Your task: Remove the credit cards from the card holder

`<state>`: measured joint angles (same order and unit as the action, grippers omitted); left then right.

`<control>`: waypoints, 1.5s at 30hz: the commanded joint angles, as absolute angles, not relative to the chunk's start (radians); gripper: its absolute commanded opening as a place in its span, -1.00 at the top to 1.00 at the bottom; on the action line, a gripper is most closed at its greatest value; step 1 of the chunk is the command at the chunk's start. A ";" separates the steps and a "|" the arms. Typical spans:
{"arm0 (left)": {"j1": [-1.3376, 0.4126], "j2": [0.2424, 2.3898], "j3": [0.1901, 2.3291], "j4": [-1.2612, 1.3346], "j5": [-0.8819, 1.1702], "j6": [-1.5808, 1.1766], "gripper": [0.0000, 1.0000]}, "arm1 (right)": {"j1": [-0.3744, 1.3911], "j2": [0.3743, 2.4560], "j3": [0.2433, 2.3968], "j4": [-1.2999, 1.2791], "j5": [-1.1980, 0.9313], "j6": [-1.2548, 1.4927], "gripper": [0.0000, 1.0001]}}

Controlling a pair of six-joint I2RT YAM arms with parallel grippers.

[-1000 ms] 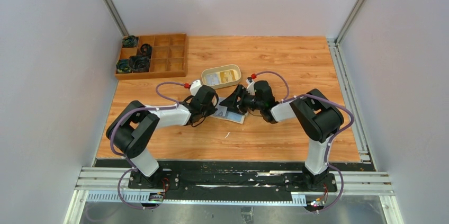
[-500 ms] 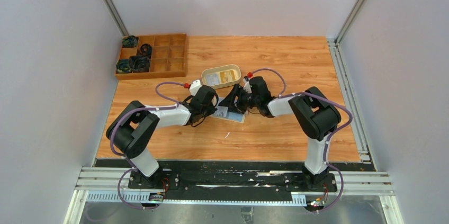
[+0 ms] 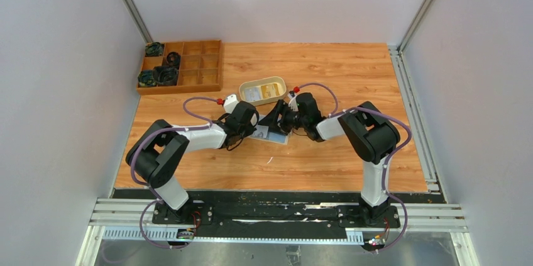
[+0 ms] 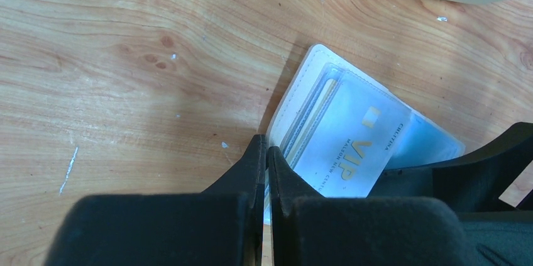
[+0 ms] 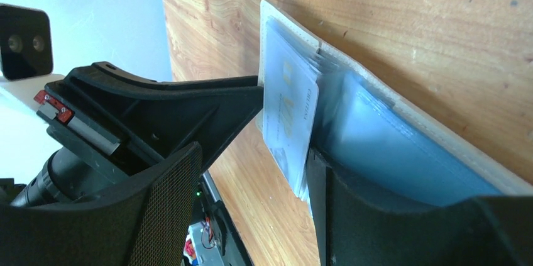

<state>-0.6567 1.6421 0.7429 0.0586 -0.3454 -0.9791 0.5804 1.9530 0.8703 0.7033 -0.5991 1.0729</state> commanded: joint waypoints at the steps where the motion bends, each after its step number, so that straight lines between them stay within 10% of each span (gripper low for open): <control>1: -0.690 1.694 0.724 -0.046 -0.219 -0.983 1.00 | 0.609 1.911 0.821 0.877 -0.683 1.115 -0.29; 45: -0.690 1.714 0.724 -0.057 -0.229 -0.988 1.00 | 0.587 1.950 0.853 0.754 -0.694 1.107 -0.22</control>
